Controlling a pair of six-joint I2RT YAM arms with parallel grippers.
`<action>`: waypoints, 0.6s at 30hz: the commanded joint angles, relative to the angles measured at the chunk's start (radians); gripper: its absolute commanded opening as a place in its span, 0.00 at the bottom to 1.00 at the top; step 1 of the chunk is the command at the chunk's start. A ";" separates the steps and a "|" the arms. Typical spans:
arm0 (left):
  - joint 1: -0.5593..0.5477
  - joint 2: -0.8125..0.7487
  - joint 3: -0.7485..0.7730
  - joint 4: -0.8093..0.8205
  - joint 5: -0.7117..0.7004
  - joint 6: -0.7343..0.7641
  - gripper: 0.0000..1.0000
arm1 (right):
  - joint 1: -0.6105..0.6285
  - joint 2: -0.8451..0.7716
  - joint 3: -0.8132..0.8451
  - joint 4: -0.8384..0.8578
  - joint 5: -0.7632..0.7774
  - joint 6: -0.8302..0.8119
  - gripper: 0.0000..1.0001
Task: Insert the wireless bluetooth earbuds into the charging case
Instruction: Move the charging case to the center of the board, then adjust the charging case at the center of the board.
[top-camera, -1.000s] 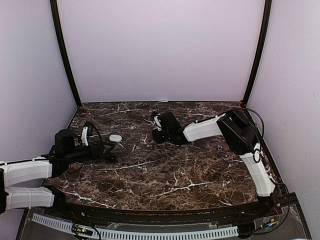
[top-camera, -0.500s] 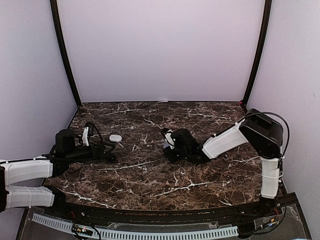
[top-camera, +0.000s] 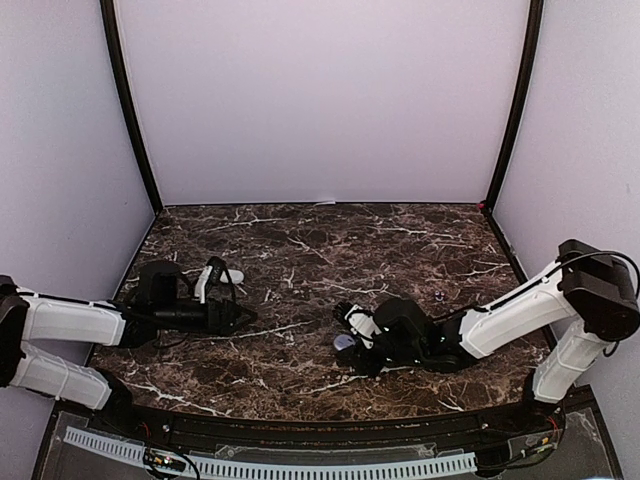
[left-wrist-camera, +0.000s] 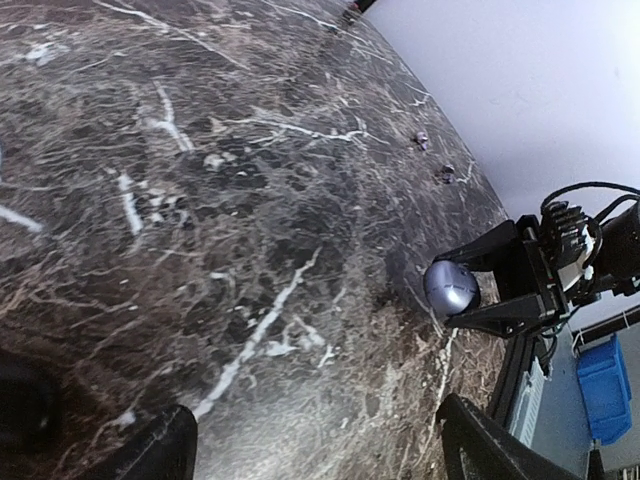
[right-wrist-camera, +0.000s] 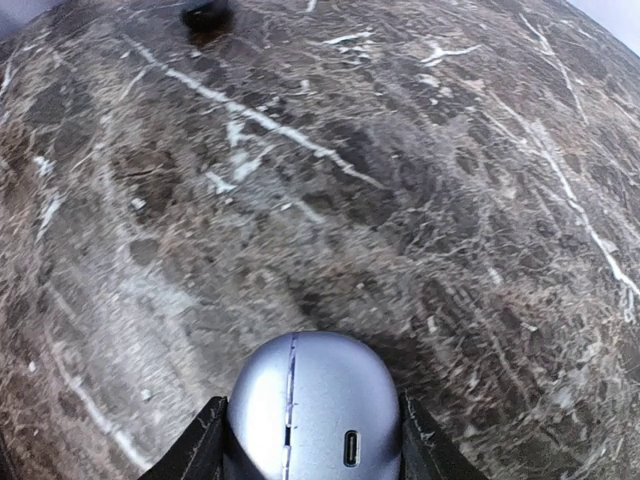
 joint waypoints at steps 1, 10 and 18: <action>-0.075 0.047 0.059 0.018 0.012 0.049 0.86 | 0.029 -0.077 -0.060 0.004 -0.067 -0.012 0.35; -0.165 0.152 0.114 0.043 0.011 0.071 0.85 | 0.048 -0.078 -0.100 0.016 -0.045 -0.002 0.36; -0.183 0.206 0.133 0.070 0.011 0.073 0.84 | 0.048 -0.090 -0.109 -0.037 0.079 0.020 0.68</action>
